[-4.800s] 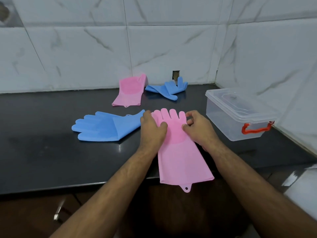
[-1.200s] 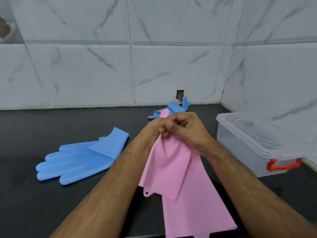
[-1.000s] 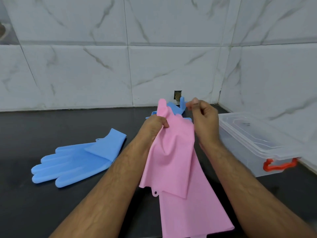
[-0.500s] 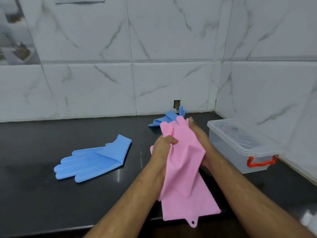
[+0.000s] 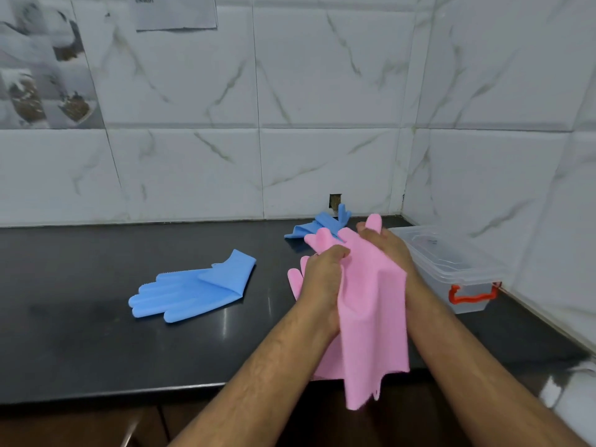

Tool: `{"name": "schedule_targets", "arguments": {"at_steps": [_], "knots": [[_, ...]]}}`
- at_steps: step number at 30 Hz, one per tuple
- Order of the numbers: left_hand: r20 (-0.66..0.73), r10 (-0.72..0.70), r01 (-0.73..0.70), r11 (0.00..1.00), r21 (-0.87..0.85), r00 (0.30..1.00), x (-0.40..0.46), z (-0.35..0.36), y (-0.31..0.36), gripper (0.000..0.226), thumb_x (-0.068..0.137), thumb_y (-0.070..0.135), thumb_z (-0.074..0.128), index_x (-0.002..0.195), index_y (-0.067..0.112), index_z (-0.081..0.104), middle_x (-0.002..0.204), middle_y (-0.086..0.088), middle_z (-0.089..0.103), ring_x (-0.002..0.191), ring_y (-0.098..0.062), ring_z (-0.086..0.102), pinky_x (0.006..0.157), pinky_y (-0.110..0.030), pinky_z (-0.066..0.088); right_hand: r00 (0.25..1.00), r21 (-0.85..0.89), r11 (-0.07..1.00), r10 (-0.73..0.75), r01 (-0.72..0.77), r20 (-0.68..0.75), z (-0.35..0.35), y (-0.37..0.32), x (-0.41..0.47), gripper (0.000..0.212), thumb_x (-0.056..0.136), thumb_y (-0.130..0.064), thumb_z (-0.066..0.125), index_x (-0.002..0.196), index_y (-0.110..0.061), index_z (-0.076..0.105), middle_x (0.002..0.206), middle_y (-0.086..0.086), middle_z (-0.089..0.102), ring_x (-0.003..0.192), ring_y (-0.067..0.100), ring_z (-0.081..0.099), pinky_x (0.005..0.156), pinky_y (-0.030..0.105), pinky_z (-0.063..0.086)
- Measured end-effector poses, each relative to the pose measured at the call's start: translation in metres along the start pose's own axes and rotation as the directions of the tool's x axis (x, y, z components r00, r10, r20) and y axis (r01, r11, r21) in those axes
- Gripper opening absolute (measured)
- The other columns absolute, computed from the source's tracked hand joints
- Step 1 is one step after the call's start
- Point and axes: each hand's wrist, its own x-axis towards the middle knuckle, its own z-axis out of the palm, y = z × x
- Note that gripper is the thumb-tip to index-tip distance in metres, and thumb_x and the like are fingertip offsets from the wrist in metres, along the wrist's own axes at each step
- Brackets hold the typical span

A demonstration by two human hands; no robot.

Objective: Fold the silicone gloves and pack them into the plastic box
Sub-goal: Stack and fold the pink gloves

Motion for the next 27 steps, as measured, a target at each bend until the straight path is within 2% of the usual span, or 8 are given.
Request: {"name": "schedule_targets", "arguments": {"at_steps": [2,7,12,15,19,22,24,27], "knots": [[-0.012,-0.039,0.039,0.998,0.054,0.999,0.005,-0.015,0.000,0.057,0.093,0.026,0.062,0.148,0.022,0.050,0.154,-0.006,0.050,0.143,-0.025,0.047,0.117,-0.048,0.040,1.000,-0.026,1.000,0.017,-0.017,0.003,0.008,0.003,0.002,0.011,0.096,-0.023,0.066,0.094,-0.012,0.068,0.076,-0.004,0.065,0.053,-0.002,0.061,0.047,0.009,0.045],[0.030,-0.147,0.148,0.989,-0.027,0.989,0.016,-0.042,-0.002,0.047,0.106,0.020,0.054,0.151,0.026,0.044,0.150,-0.002,0.054,0.135,-0.024,0.055,0.116,-0.046,0.042,0.994,-0.036,0.996,0.088,-0.086,0.066,0.002,0.035,0.007,0.013,0.087,-0.028,0.072,0.096,-0.019,0.073,0.096,0.009,0.076,0.081,0.021,0.073,0.074,0.042,0.062],[0.044,-0.193,0.192,0.981,0.029,0.980,0.036,-0.050,0.000,0.033,0.097,0.018,0.063,0.130,0.015,0.065,0.117,-0.011,0.076,0.112,-0.029,0.070,0.093,-0.043,0.056,0.991,0.066,0.995,0.073,-0.081,0.111,0.009,0.023,0.029,0.028,0.076,-0.038,0.077,0.102,-0.027,0.077,0.103,-0.001,0.078,0.094,0.019,0.075,0.075,0.035,0.060],[0.061,-0.130,0.128,0.991,0.034,0.990,0.053,-0.057,0.010,0.032,0.092,0.028,0.070,0.121,0.014,0.070,0.108,-0.010,0.079,0.102,-0.027,0.074,0.086,-0.041,0.058,0.973,0.214,0.970,0.070,-0.119,0.221,0.008,0.020,0.041,0.031,0.077,-0.032,0.079,0.105,-0.020,0.077,0.112,0.010,0.075,0.097,0.024,0.074,0.081,0.041,0.059],[0.002,-0.024,0.023,0.983,0.184,1.000,0.086,-0.077,0.035,0.046,0.100,0.050,0.055,0.107,0.008,0.072,0.096,-0.008,0.074,0.082,-0.022,0.068,0.073,-0.034,0.054,0.920,0.224,0.951,0.119,-0.214,0.374,0.002,0.031,0.060,0.039,0.083,-0.017,0.072,0.121,-0.012,0.068,0.121,0.018,0.069,0.105,0.029,0.066,0.098,0.051,0.053],[0.032,-0.013,-0.001,0.909,0.416,0.999,0.109,-0.095,0.044,0.068,0.098,0.067,0.045,0.106,0.005,0.071,0.090,-0.009,0.071,0.075,-0.020,0.069,0.061,-0.030,0.056,0.922,0.177,0.968,0.103,-0.179,0.373,0.005,0.041,0.067,0.043,0.078,-0.014,0.068,0.121,-0.015,0.068,0.119,0.015,0.069,0.098,0.025,0.066,0.087,0.042,0.056],[0.091,-0.003,-0.047,0.843,0.536,0.996,0.118,-0.102,0.042,0.062,0.098,0.062,0.052,0.114,0.007,0.075,0.097,-0.011,0.077,0.082,-0.023,0.071,0.066,-0.033,0.056,0.927,0.135,0.983,0.069,-0.127,0.368,0.008,0.047,0.069,0.042,0.078,-0.013,0.066,0.119,-0.018,0.070,0.121,0.015,0.069,0.098,0.026,0.066,0.084,0.041,0.056],[0.211,0.078,-0.188,0.798,0.572,0.974,0.129,-0.101,0.031,0.034,0.094,0.030,0.073,0.118,0.006,0.074,0.108,-0.013,0.077,0.101,-0.038,0.072,0.083,-0.048,0.058,0.938,0.097,0.993,0.031,-0.068,0.346,0.010,0.054,0.073,0.038,0.078,-0.011,0.060,0.113,-0.016,0.071,0.118,0.018,0.070,0.098,0.027,0.066,0.089,0.046,0.054]]}}
